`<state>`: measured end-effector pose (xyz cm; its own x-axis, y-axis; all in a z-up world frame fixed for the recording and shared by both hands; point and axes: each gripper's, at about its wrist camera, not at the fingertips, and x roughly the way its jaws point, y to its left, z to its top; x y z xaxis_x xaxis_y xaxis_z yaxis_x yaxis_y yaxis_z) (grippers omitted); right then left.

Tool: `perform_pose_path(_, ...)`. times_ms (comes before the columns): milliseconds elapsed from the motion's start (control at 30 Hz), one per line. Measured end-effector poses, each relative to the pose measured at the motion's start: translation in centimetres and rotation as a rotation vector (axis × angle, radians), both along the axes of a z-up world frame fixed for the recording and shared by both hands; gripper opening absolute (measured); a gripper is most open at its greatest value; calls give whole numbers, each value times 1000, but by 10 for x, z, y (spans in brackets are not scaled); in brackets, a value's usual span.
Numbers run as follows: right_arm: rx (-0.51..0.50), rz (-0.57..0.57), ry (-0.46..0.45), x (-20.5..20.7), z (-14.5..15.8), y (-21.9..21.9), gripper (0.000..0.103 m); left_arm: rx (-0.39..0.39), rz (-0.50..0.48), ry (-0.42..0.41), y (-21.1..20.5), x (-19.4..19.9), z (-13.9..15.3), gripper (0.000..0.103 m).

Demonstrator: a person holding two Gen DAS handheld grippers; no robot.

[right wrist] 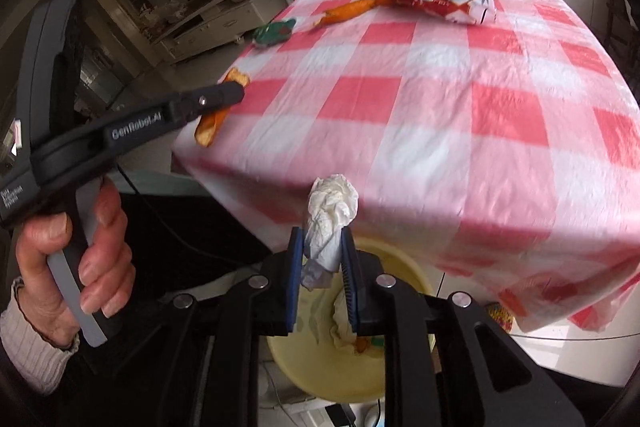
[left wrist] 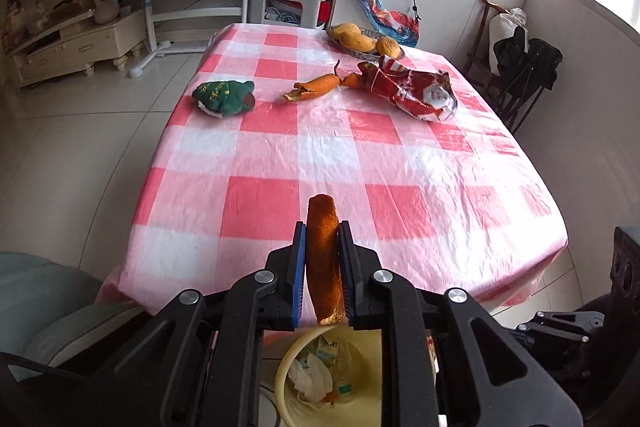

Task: Collect trash
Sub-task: 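Carry the tissue into the yellow bin with the right tool while the left drops the peel there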

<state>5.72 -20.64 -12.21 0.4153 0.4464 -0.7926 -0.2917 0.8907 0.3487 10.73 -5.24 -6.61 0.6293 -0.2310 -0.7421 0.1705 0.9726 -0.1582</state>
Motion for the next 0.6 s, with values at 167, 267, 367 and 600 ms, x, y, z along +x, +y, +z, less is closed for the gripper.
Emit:
perform_pose_path(167, -23, -34, -17, -13, -1, 0, 49, 18, -15, 31, 1, -29, -8, 15)
perform_pose_path(267, 30, -120, -69, -9, 10, -18, 57, 43, -36, 55, -3, -45, -16, 15)
perform_pose_path(367, 103, -205, -105, -5, 16, -37, 60, 94, -90, 96, -16, -63, -28, 15)
perform_pose_path(600, 175, -308, -120, 3, 16, -57, 62, 325, -255, 128, -57, -100, -54, 50)
